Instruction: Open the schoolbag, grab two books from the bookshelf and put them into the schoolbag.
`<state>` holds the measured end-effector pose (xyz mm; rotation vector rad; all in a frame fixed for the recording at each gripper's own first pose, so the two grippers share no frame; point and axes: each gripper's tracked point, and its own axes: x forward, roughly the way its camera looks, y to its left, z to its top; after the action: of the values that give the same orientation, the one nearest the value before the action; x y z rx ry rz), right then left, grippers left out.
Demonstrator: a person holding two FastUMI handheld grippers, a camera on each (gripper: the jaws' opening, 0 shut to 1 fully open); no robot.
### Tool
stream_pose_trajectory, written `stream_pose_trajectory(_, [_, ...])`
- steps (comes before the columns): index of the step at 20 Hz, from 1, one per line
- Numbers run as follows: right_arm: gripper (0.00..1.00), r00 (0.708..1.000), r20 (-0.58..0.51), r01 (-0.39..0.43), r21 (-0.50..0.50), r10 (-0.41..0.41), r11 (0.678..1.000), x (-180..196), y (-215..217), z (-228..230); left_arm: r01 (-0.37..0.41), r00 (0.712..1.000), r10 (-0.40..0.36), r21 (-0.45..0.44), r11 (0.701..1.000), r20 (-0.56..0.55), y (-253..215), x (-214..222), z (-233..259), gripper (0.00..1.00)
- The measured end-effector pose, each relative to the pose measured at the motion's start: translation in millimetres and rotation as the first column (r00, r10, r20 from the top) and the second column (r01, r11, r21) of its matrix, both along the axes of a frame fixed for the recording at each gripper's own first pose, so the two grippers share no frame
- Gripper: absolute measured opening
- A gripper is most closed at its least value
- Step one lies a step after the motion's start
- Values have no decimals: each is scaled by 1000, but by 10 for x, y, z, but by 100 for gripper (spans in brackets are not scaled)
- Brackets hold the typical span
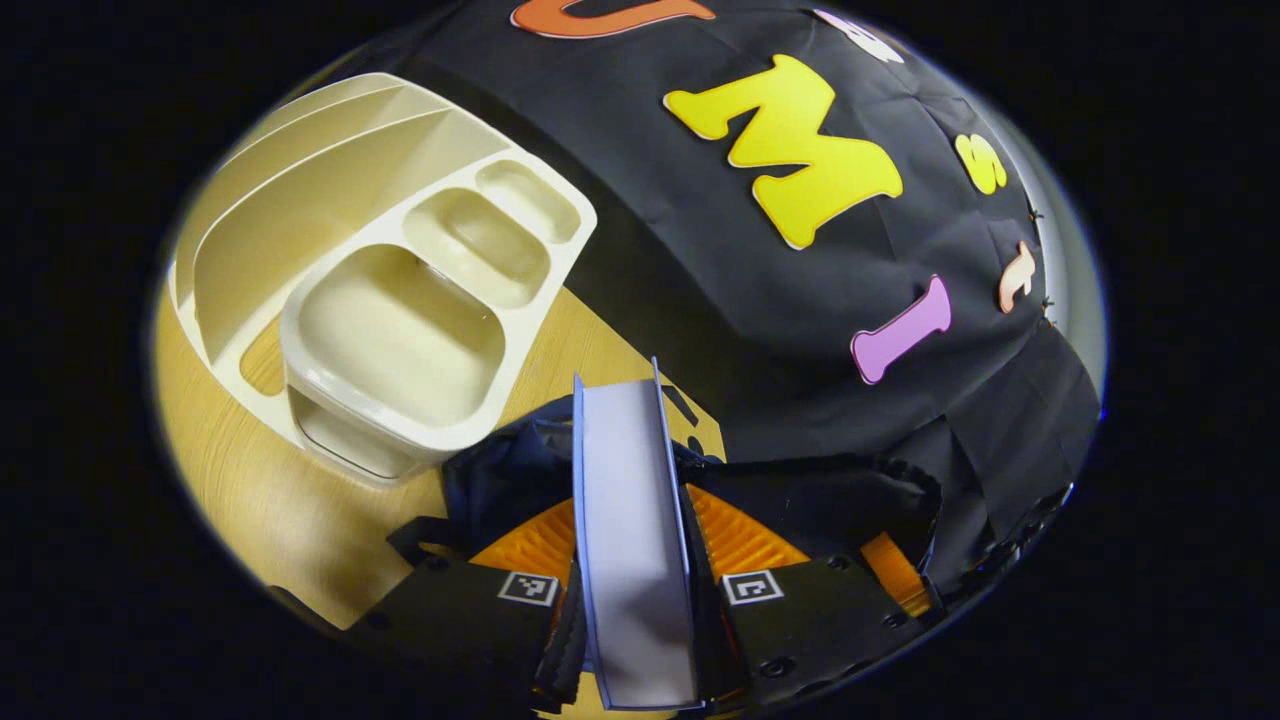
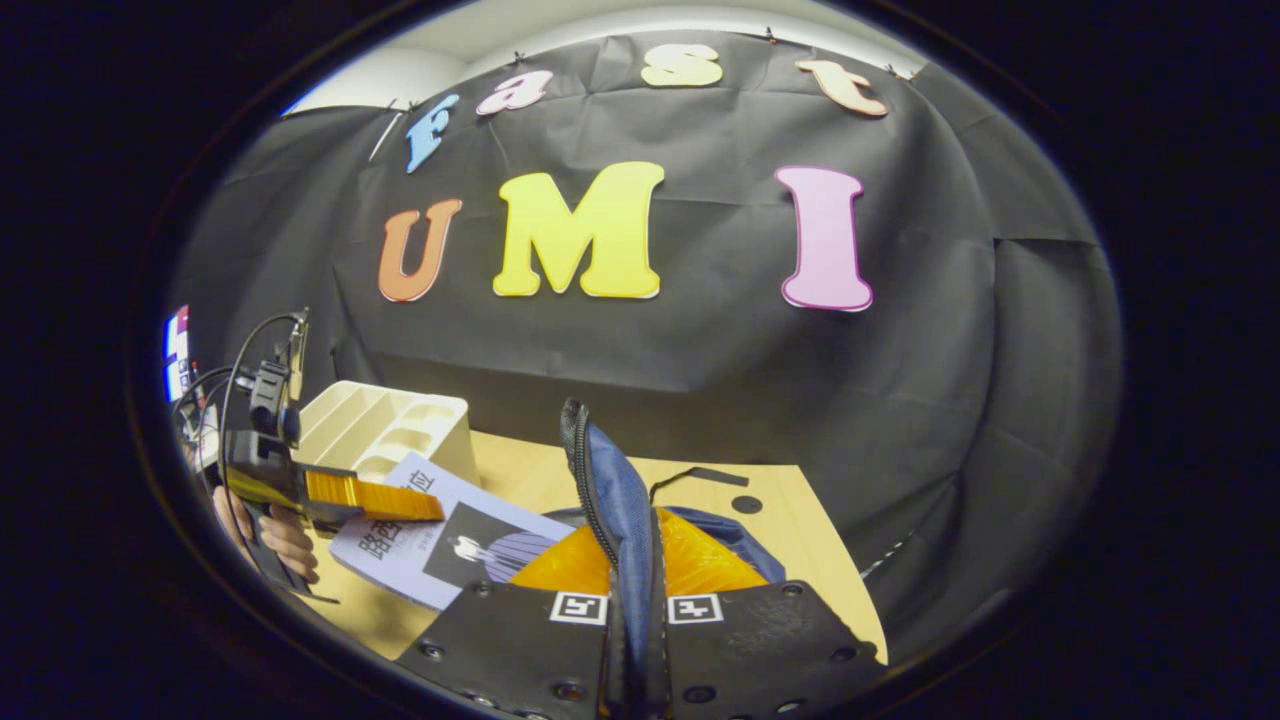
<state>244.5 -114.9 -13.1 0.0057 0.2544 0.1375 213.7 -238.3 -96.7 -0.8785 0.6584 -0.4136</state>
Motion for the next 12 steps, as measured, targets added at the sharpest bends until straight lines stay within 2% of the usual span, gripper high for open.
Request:
stream_pose_trajectory(3, [7,1000,20,-8,-12,8,1000,11,53,77,9,998,-11,51,999,54,-216,-11,5,46])
stream_pose_trajectory(6, [7,999,50,-17,-24,18,1000,4,96,198,21,999,-23,31,999,39,-425,26,-106,46])
stream_pose_trajectory(9, [7,997,62,-34,7,34,999,-5,157,254,31,1000,-31,-42,999,-2,-703,76,-224,46])
stream_pose_trajectory(10, [10,998,63,-33,4,32,999,4,145,257,38,999,-38,-53,998,-9,-762,57,-257,46])
stream_pose_trajectory(12, [7,997,64,-39,10,39,999,12,146,265,38,999,-38,-57,998,0,-895,68,-256,46])
